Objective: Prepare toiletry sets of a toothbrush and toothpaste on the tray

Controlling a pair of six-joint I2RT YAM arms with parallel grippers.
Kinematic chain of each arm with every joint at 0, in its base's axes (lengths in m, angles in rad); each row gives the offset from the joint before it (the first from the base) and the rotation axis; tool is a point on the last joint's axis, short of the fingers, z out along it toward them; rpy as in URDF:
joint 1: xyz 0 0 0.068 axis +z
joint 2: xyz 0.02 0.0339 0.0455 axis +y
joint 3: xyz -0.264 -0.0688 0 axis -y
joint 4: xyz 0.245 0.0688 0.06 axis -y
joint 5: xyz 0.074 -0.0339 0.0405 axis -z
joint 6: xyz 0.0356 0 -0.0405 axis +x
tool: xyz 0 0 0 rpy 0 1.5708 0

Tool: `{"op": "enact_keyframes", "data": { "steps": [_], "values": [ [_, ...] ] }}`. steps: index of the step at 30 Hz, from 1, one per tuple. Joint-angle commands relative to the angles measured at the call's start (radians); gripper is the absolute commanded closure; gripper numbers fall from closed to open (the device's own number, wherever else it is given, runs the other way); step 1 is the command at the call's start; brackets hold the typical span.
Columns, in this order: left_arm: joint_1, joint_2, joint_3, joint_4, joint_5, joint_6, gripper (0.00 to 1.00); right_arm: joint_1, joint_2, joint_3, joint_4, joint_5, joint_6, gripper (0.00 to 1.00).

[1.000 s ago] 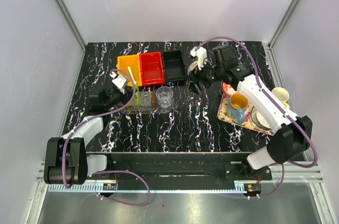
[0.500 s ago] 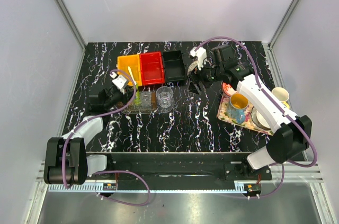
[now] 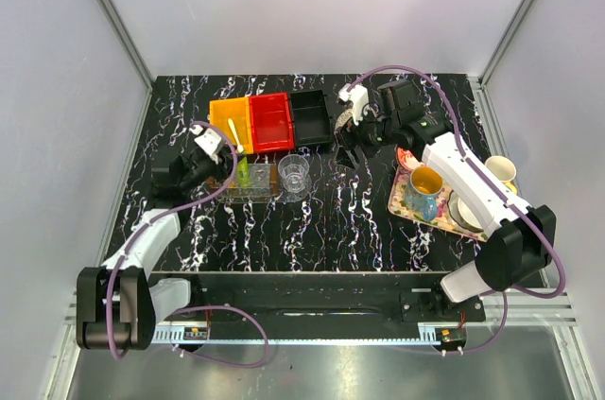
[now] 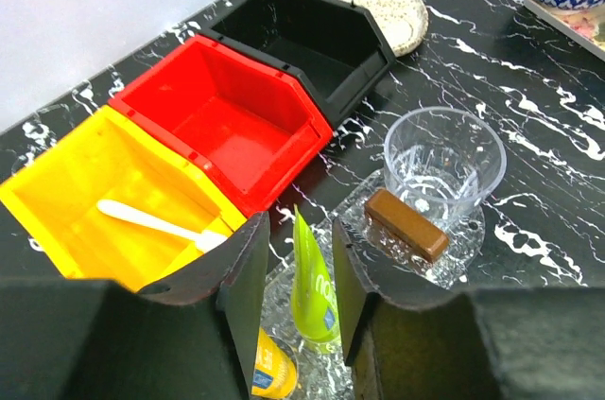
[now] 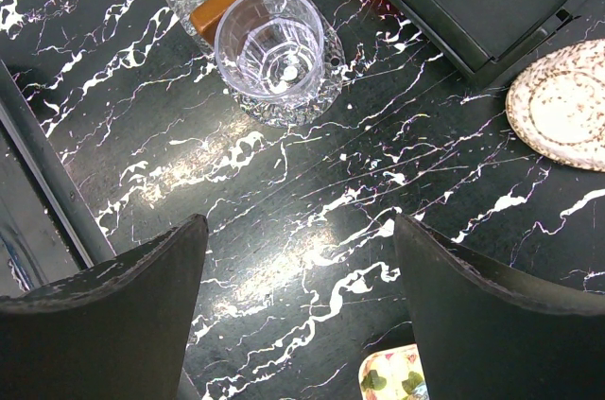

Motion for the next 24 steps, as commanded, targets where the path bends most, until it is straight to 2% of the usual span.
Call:
{"op": "enact_keyframes", "data": {
  "steps": [1,5,12,16,24],
  "values": [
    [0.006,-0.066,0.081,-0.031,0.010,-0.023,0.60,-0.004,0.001,0.016,0.033,-0.020,0.008,0.15],
    [0.006,-0.086,0.148,-0.101,-0.017,-0.064,0.55,-0.004,0.003,0.030,0.033,-0.015,0.019,0.15],
    [0.006,-0.031,0.353,-0.283,-0.186,-0.155,0.52,-0.005,0.009,0.049,0.033,0.014,0.013,0.15],
    [0.006,0.089,0.492,-0.425,-0.266,-0.175,0.49,-0.005,0.018,0.056,0.033,0.017,0.002,0.15],
    [0.006,0.329,0.709,-0.522,-0.376,-0.203,0.40,-0.004,0.056,0.076,0.031,0.026,-0.013,0.15]
  ]
}}
